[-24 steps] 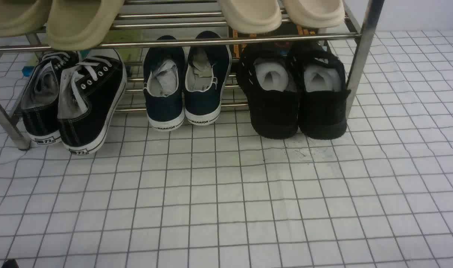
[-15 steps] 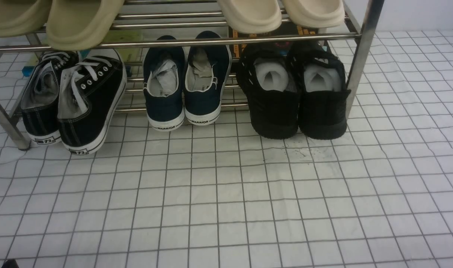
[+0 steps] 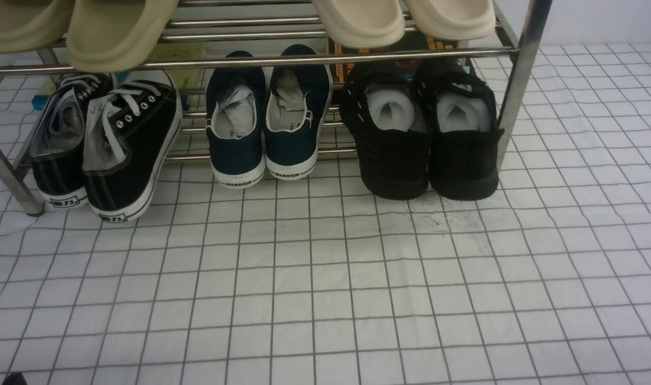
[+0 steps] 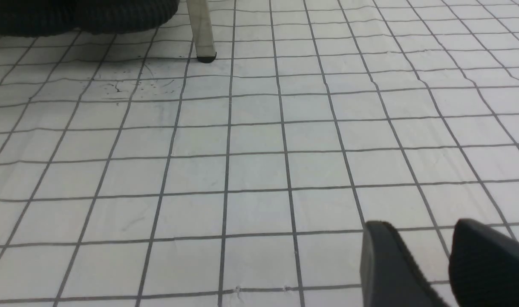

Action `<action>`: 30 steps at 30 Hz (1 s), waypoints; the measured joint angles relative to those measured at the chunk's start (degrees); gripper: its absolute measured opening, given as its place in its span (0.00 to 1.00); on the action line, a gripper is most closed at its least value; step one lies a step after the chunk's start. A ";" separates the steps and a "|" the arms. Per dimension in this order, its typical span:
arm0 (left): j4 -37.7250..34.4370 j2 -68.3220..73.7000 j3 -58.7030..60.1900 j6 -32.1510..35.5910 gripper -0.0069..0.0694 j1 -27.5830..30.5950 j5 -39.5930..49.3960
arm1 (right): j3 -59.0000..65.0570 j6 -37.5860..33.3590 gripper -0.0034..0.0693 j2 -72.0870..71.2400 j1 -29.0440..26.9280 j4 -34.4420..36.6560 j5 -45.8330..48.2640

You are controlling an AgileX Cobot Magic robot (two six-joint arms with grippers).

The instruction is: Take the shoes off the shelf with your hand from the white checkered tablecloth.

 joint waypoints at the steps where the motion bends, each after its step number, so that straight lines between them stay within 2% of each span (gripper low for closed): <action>1: 0.00 0.00 0.00 0.00 0.40 0.00 0.00 | 0.00 0.00 0.38 0.00 0.00 0.00 0.00; 8: 0.00 0.00 0.00 0.00 0.40 0.00 0.00 | 0.00 0.00 0.38 0.00 0.00 -0.05 0.00; 14: 0.00 0.00 0.00 0.00 0.40 0.00 0.00 | 0.00 0.00 0.38 0.00 0.00 -3.79 0.00; 22: 0.00 0.00 0.00 0.00 0.40 0.00 0.00 | 0.00 0.06 0.38 0.00 0.00 -4.71 0.00; 24: 0.00 0.00 0.00 0.00 0.40 0.00 0.00 | 0.00 2.05 0.38 0.00 0.00 -2.10 -0.19; 30: 0.00 0.00 0.00 0.00 0.40 0.00 0.00 | 0.49 15.43 0.38 0.00 0.00 18.52 -2.46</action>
